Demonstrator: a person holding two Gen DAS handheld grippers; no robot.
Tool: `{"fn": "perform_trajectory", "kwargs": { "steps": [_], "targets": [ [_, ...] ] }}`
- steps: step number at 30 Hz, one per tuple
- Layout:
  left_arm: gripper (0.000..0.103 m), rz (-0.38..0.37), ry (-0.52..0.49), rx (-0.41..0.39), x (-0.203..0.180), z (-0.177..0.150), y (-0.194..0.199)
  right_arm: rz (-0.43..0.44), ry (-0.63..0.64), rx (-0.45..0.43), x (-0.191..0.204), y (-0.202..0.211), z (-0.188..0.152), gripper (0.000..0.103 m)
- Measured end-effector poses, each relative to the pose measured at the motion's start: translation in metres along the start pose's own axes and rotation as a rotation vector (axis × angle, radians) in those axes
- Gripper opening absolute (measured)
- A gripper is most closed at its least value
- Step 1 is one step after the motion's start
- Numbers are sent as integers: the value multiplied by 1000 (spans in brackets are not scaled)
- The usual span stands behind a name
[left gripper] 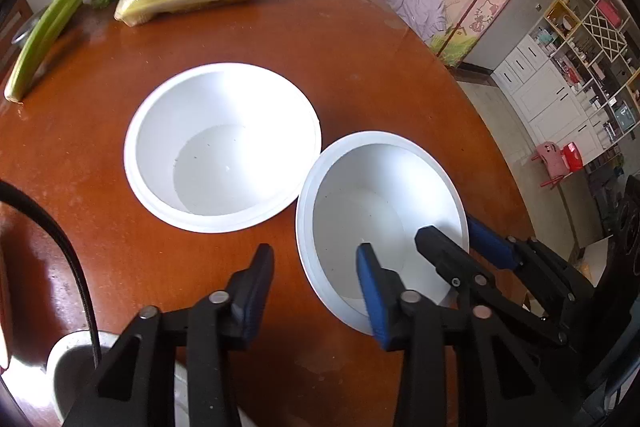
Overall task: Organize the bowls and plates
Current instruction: 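Reach the left gripper to the white red-printed paper bowl rim and grasp, then lift the white paper bowl and carry it over the steel bowl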
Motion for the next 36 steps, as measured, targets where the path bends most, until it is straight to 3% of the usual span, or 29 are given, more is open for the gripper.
{"fn": "perform_trajectory", "kwargs": {
  "steps": [5, 23, 36],
  "targets": [
    [24, -22, -10, 4, -4, 0, -1, 26, 6, 12, 8, -3, -1, 30],
    [23, -19, -40, -52, -2, -4, 26, 47, 14, -18, 22, 21, -3, 29],
    [23, -25, -19, -124, 20, -15, 69, 76, 68, -60, 60, 49, -4, 30]
  ]
}}
Point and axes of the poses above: each gripper's, at about its wrist camera, not at the fingertips, and y roughly against the way its jaws point, x to its left, z to its top, the point moved 6 cm from there along -y, roughly the way its jaws point, and after that the axes turned 4 degrees about -y, right-handed, at the moved point
